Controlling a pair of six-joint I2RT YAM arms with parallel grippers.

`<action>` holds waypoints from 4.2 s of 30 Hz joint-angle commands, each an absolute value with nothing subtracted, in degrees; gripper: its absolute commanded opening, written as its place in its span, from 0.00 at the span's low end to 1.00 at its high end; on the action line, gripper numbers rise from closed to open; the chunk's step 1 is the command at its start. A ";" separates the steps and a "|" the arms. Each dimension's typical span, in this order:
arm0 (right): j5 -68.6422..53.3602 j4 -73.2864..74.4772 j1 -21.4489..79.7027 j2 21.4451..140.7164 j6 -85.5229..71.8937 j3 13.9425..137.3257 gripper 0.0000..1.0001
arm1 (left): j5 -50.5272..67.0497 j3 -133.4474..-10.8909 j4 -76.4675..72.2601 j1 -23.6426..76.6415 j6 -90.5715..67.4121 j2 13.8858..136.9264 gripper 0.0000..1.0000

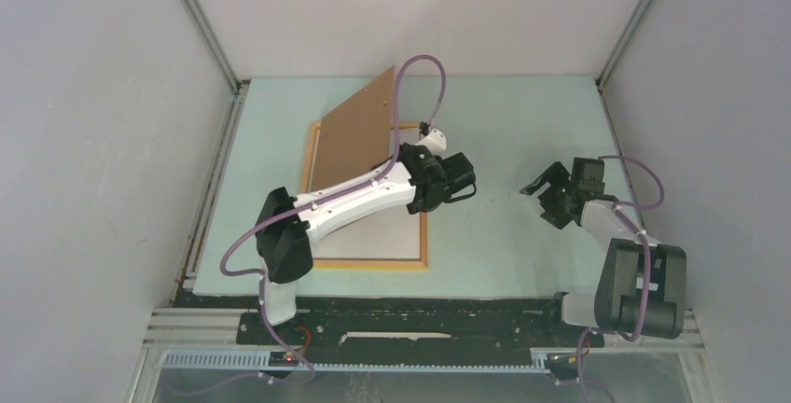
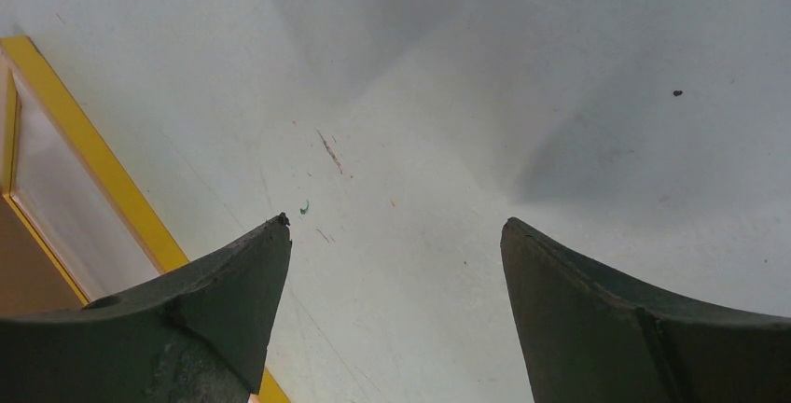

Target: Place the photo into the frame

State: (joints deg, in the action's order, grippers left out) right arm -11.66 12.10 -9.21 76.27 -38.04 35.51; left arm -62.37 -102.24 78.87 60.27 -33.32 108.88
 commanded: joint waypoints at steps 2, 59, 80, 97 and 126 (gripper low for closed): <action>-11.57 10.59 -8.79 76.64 -38.03 35.62 0.90 | -63.81 -99.03 79.98 61.61 -37.45 109.04 0.00; -38.51 -3.00 13.08 121.73 -48.28 81.04 0.69 | 11.04 -54.40 18.74 -11.88 -37.00 76.09 0.98; -42.01 -1.74 15.26 133.90 -46.79 98.31 0.23 | 32.67 -62.03 4.25 -16.40 -46.20 107.26 0.95; -42.85 1.53 19.51 133.16 -44.50 99.50 0.11 | 35.84 -60.44 0.23 -12.24 -50.35 107.88 0.95; -6.92 42.02 25.04 128.33 -34.38 102.90 0.90 | 32.36 -51.96 -6.52 -6.58 -58.40 103.96 0.99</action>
